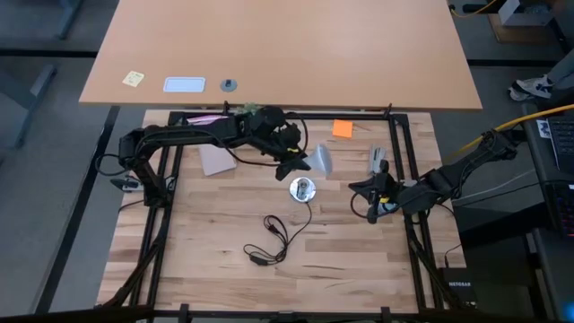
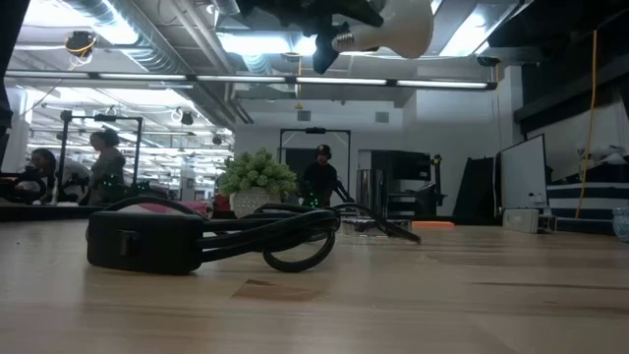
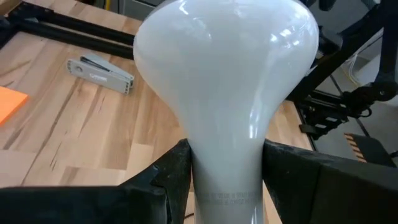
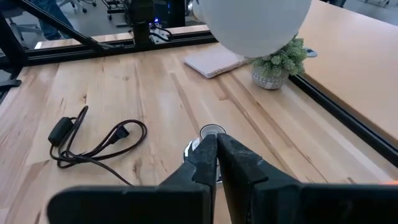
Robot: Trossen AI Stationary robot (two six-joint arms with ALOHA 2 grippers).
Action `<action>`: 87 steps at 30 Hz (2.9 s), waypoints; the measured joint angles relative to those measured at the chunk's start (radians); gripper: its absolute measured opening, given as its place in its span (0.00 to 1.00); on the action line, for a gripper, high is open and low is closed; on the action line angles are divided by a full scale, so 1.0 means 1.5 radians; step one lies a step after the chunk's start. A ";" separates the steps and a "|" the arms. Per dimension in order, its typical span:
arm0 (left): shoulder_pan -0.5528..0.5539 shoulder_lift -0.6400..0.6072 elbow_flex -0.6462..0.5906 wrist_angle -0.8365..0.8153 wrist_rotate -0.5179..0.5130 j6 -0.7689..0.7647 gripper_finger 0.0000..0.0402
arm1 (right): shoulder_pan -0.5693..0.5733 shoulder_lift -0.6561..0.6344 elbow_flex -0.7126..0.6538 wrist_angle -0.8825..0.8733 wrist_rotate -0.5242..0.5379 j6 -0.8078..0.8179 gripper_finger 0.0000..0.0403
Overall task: Screw lightbulb
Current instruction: Insert the lightbulb into the lamp
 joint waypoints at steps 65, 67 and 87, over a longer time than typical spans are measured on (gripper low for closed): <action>-0.046 -0.228 -0.589 0.698 -0.349 -0.135 0.39 | 0.000 -0.004 0.000 0.049 0.108 -0.039 0.06; -0.045 -0.228 -0.628 0.774 -0.349 -0.122 0.39 | 0.000 -0.004 0.000 0.057 0.125 -0.039 0.06; -0.060 -0.050 -0.686 1.101 -0.346 0.000 0.39 | -0.173 0.165 0.000 0.140 0.125 -0.024 0.06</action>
